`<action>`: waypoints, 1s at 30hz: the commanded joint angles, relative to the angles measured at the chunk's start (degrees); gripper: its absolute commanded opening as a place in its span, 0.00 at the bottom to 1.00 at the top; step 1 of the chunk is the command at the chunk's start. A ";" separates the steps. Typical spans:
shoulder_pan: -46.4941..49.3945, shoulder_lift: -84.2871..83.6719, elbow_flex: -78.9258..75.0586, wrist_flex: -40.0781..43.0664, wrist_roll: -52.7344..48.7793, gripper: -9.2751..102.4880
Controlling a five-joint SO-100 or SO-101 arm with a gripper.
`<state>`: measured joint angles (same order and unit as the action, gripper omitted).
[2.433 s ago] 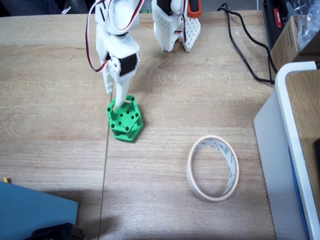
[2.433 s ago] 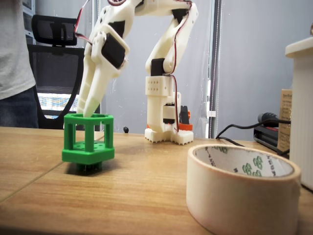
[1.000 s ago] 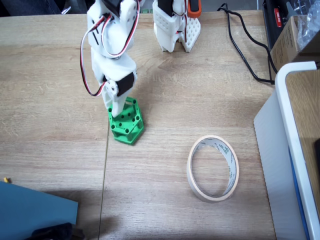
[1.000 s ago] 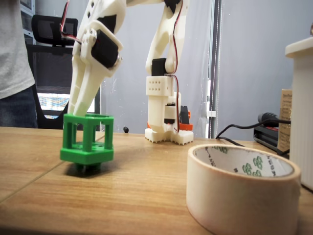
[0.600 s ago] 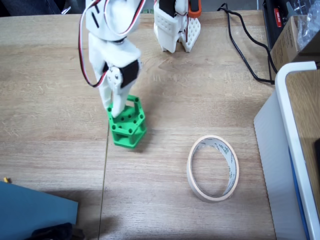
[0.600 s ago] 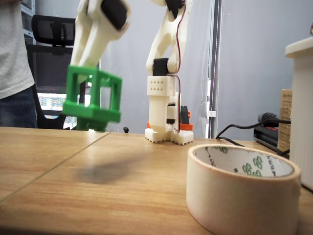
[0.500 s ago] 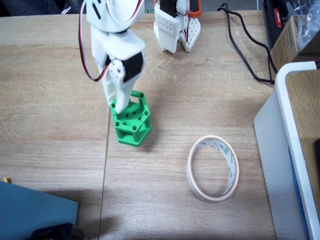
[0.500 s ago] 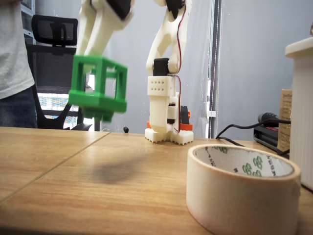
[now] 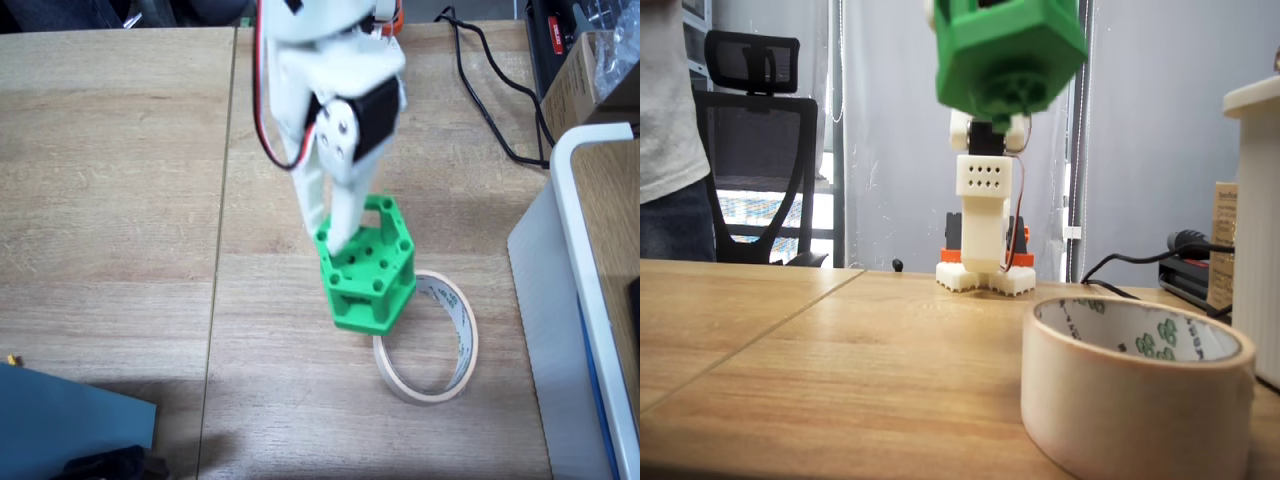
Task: Grasp a component and put it in the bin.
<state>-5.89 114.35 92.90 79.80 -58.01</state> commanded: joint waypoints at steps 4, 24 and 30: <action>-2.72 -3.34 -4.13 -0.18 6.77 0.09; -12.22 -18.37 -5.10 -0.35 11.60 0.09; -12.66 -20.48 -5.10 -2.37 11.60 0.09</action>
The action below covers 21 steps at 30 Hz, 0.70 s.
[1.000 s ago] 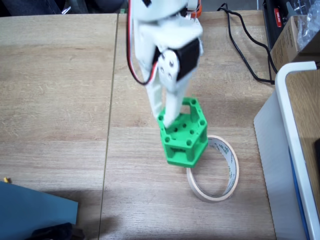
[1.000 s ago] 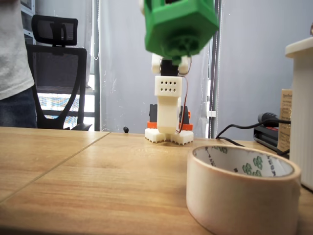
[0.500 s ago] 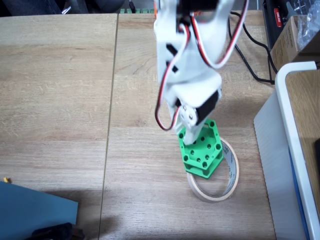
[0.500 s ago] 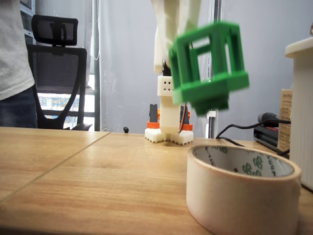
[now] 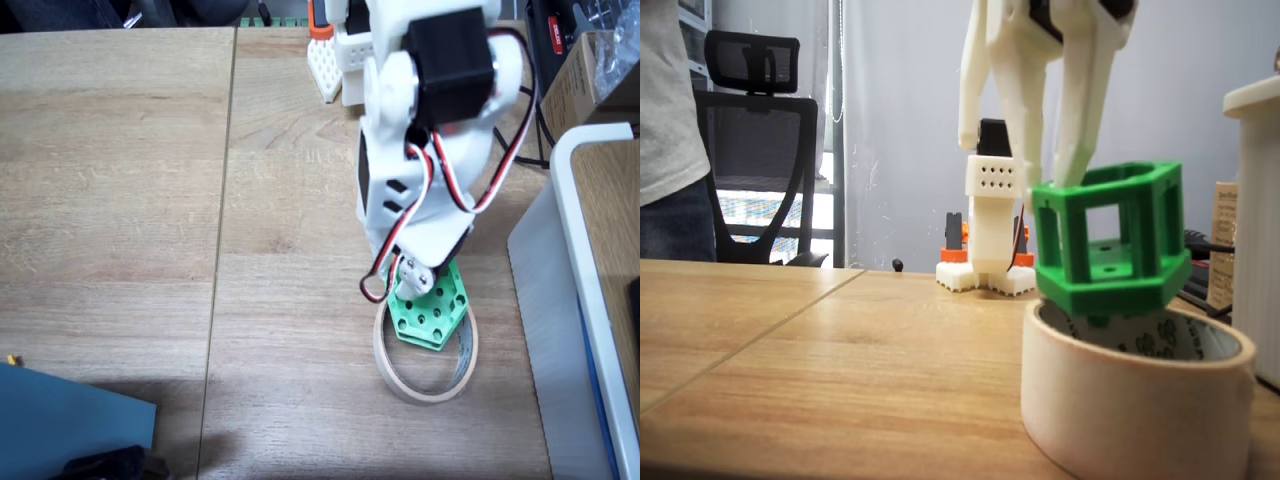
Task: Grasp a component and put it in the bin.
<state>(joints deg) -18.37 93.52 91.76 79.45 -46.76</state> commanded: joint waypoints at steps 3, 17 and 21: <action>-0.09 -0.79 -3.96 -6.86 0.44 0.09; -0.18 -1.67 -3.60 -11.69 0.53 0.09; -0.18 -1.67 -3.34 -11.78 0.44 0.09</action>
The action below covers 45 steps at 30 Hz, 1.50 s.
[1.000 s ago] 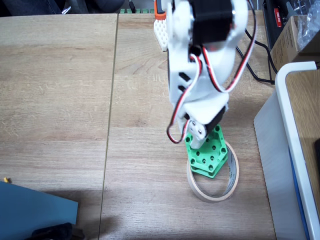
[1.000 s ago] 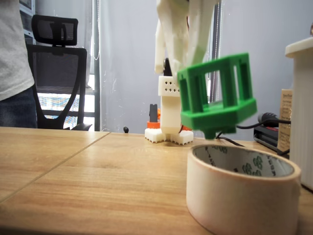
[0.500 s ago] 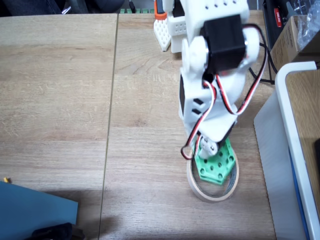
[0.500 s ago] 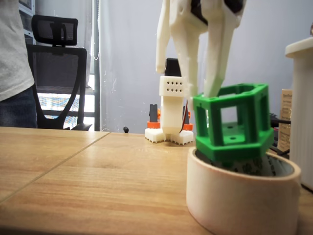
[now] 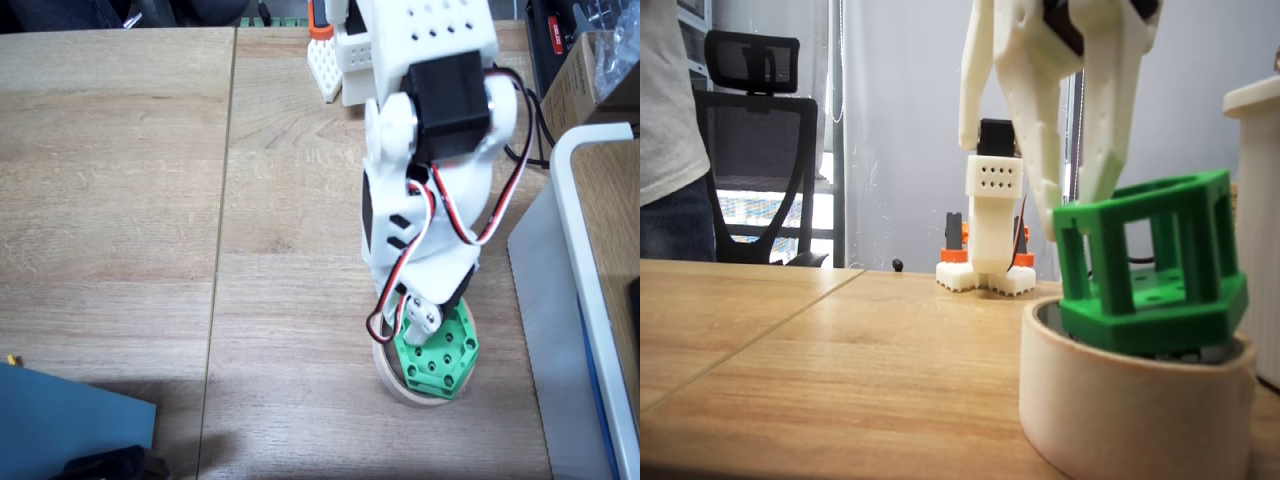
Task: Grasp a component and put it in the bin.
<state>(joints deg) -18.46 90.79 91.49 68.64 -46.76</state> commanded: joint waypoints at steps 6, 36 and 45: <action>-0.09 1.14 -2.81 -0.97 0.44 0.13; -0.18 11.43 -3.25 9.58 -0.44 0.19; 0.79 21.09 -2.64 9.67 -0.79 0.19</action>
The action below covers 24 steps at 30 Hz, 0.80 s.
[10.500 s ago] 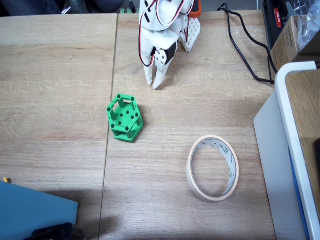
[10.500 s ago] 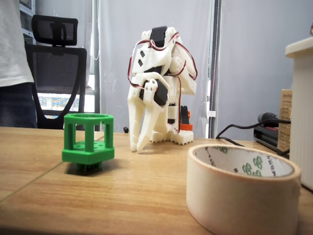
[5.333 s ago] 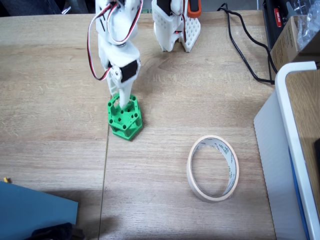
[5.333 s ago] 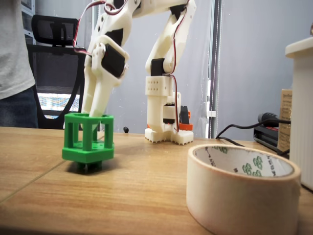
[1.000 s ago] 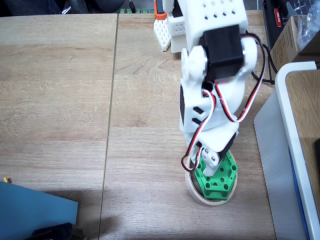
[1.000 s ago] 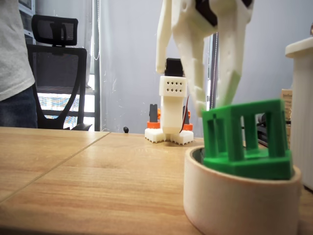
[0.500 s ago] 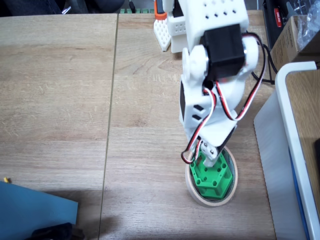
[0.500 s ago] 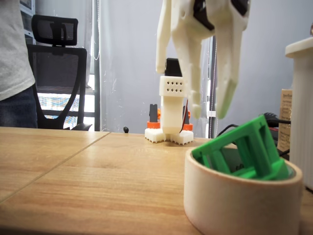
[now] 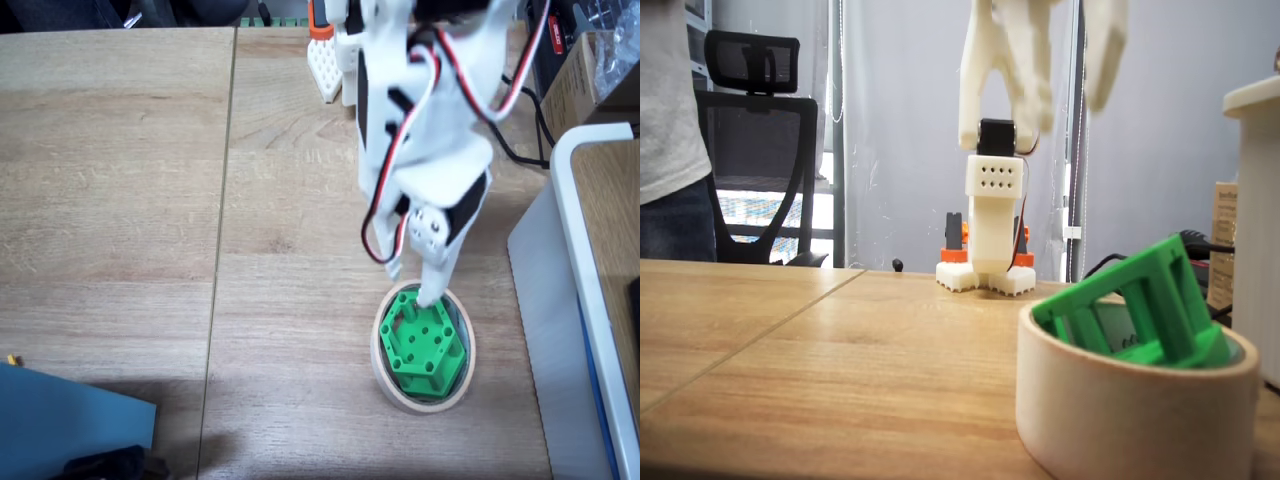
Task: Grasp a component and put it in the bin.
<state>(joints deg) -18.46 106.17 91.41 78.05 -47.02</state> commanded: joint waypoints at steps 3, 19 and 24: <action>0.88 7.29 -2.37 0.62 -1.49 0.19; 12.92 27.25 19.69 7.91 -30.15 0.19; 17.67 36.83 28.39 7.91 -39.90 0.19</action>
<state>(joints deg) -2.99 135.62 116.63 85.96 -81.04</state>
